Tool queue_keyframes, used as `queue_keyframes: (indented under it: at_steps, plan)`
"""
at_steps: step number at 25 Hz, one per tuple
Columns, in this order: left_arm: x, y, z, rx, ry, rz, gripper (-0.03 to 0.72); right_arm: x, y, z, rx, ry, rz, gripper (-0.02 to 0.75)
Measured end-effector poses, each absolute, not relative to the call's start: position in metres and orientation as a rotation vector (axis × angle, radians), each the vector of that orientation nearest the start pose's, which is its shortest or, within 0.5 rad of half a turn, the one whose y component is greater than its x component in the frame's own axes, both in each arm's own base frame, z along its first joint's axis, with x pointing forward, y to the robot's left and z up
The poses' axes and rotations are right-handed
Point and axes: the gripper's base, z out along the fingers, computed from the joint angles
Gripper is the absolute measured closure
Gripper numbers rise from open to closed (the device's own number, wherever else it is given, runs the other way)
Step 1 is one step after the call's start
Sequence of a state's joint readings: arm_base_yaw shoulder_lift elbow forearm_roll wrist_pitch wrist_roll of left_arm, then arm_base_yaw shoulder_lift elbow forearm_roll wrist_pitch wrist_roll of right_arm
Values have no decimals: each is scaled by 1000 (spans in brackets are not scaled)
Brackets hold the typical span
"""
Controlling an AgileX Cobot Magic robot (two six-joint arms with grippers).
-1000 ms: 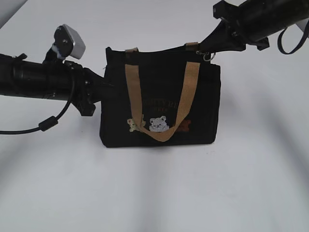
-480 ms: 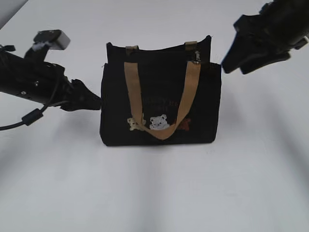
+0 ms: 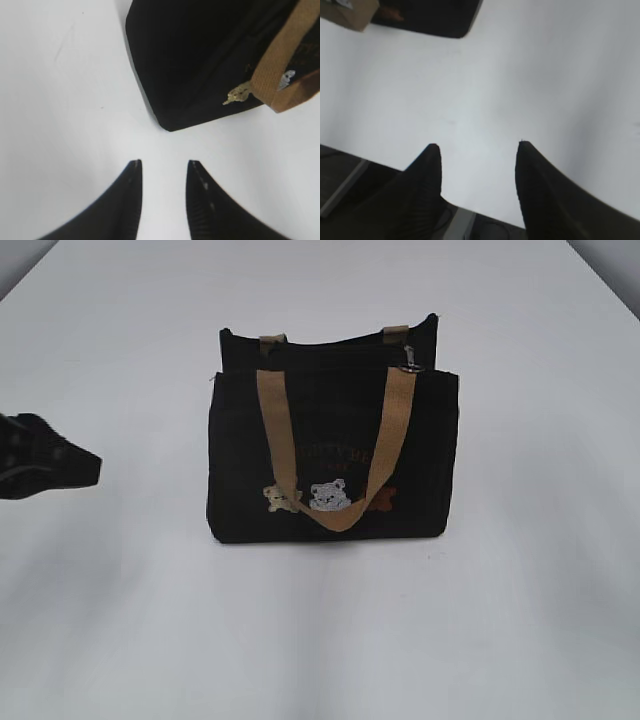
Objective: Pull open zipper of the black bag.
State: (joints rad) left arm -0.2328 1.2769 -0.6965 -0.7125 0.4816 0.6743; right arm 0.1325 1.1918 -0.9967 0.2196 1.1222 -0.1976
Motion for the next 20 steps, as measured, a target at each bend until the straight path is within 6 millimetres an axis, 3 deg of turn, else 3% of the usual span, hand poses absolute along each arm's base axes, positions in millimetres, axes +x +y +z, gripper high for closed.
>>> queue_keyframes:
  at_steps: [7, 10, 13, 20]
  plan:
    - [152, -62, 271, 364, 2294, -470, 461, 106, 27, 285, -389, 2635, 196, 359]
    - [114, -49, 286, 351, 2268, -411, 461, 73, 23, 274, -387, 2548, 184, 359]
    - [82, -35, 290, 329, 2280, -321, 461, 48, 19, 266, -381, 2446, 171, 361]
    - [18, -12, 289, 302, 2163, -215, 463, 9, 13, 271, -362, 2178, 146, 396]
